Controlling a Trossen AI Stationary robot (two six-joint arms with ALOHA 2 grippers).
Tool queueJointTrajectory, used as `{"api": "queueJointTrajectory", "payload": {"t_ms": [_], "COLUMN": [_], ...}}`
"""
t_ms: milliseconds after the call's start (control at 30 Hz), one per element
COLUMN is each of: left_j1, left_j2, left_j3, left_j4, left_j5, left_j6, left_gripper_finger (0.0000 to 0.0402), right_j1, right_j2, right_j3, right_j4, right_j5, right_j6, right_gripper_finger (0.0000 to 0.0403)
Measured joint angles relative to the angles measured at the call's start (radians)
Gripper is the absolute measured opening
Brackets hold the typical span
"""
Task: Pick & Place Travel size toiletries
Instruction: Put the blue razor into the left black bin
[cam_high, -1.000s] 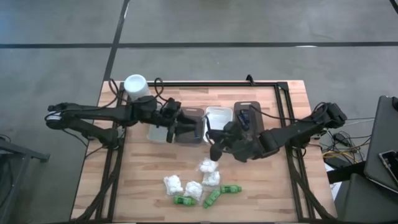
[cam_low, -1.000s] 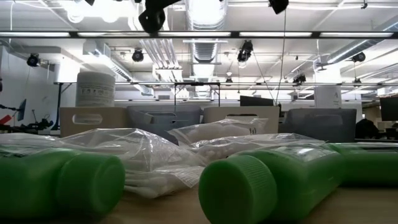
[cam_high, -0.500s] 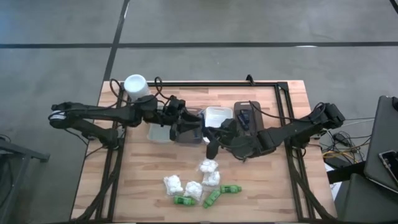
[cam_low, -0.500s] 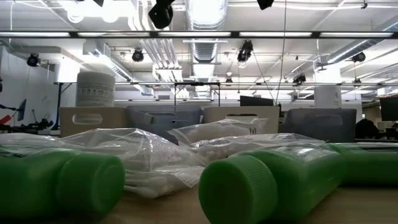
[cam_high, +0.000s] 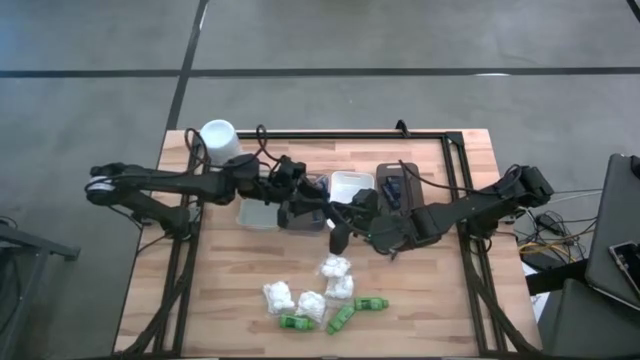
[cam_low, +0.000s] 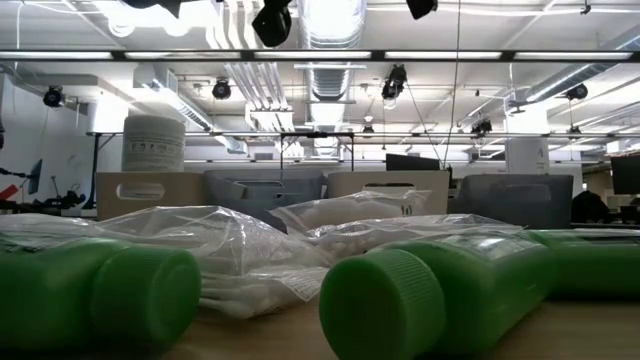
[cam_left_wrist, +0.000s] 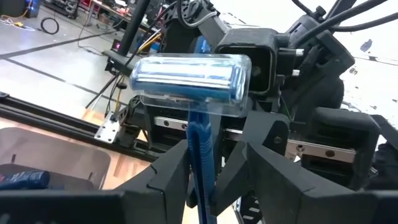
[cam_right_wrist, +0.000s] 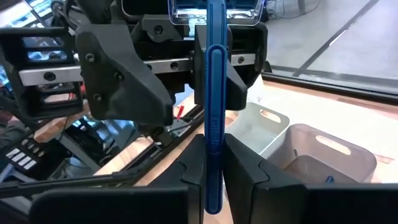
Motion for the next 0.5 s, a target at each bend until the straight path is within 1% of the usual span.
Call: {"api": "queueJointTrajectory", "payload": {"t_ms": [133, 400, 467, 500], "left_j1": [0.000, 0.000, 0.000, 0.000], "left_j2": [0.002, 0.003, 0.003, 0.003], "left_j3": [0.000, 0.000, 0.000, 0.000], "left_j4": [0.001, -0.001, -0.001, -0.001], "left_j5": [0.000, -0.001, -0.001, -0.001], "left_j6": [0.015, 0.038, 0.049, 0.053], "left_gripper_finger": [0.0134, 0.0046, 0.0033, 0.0033], "right_j1": [-0.001, -0.001, -0.002, -0.002], "right_j2": [0.000, 0.000, 0.000, 0.000], "right_j3": [0.000, 0.000, 0.000, 0.000], "right_j4": [0.001, 0.001, -0.001, -0.002], "right_j5": [-0.001, -0.003, -0.003, -0.003], "right_j6": [0.000, -0.002, -0.003, -0.006], "right_gripper_finger": [0.0029, 0.0029, 0.0031, 0.0034]}}
